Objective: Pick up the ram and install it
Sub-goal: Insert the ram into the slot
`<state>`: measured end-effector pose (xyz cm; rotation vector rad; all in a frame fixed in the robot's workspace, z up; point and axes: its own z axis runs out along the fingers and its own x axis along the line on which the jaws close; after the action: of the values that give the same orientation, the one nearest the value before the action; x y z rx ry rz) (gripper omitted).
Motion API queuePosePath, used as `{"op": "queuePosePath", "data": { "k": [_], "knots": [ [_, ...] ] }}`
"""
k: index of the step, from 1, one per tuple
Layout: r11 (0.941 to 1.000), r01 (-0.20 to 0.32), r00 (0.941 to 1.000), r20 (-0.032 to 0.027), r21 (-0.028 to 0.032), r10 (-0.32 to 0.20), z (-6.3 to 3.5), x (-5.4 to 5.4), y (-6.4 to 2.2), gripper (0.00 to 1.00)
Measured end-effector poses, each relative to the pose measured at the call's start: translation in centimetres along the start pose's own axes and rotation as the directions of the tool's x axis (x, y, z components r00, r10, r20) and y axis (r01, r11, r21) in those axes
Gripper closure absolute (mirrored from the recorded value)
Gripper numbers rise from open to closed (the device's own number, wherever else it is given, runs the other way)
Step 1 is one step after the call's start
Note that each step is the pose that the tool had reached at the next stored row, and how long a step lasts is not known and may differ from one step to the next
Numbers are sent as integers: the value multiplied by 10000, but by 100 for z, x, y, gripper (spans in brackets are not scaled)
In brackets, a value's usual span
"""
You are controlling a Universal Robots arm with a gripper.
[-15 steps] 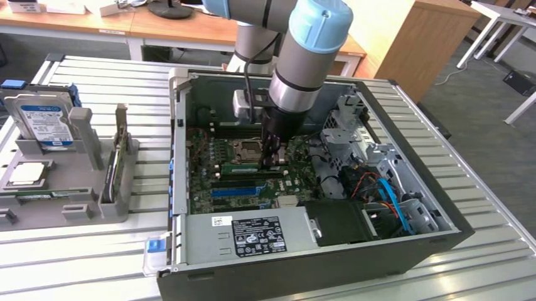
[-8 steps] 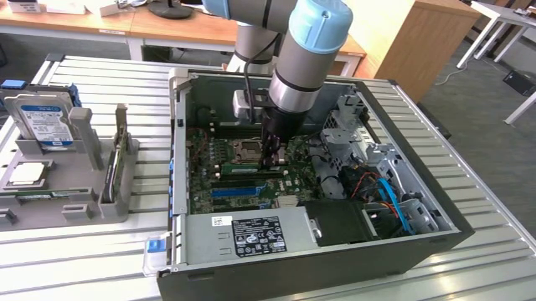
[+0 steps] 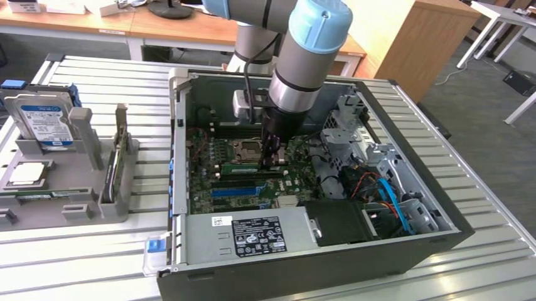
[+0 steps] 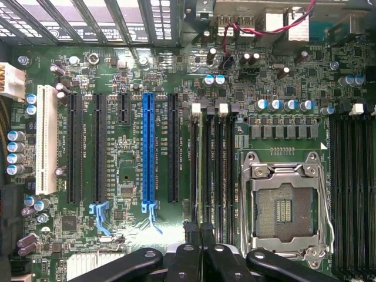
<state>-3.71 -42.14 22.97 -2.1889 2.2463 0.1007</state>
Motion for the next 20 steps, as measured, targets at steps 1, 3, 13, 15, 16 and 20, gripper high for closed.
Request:
{"op": "queuePosePath", "data": {
  "k": [1, 3, 13, 15, 16, 20],
  "knots": [
    [10000, -1, 10000, 0, 0, 1, 1, 0, 0, 88],
    [10000, 0, 10000, 0, 0, 0, 2, 0, 0, 88],
    [10000, 11, 10000, 3, 1, -11, 7, 0, -2, 88],
    [10000, 19, 10000, 3, 0, -19, 6, 0, -2, 88],
    [10000, 20, 10000, 3, 0, -20, 7, 0, -2, 88],
    [10000, 32, 10000, 3, 0, -32, 7, 0, -2, 88]
  ]
}}
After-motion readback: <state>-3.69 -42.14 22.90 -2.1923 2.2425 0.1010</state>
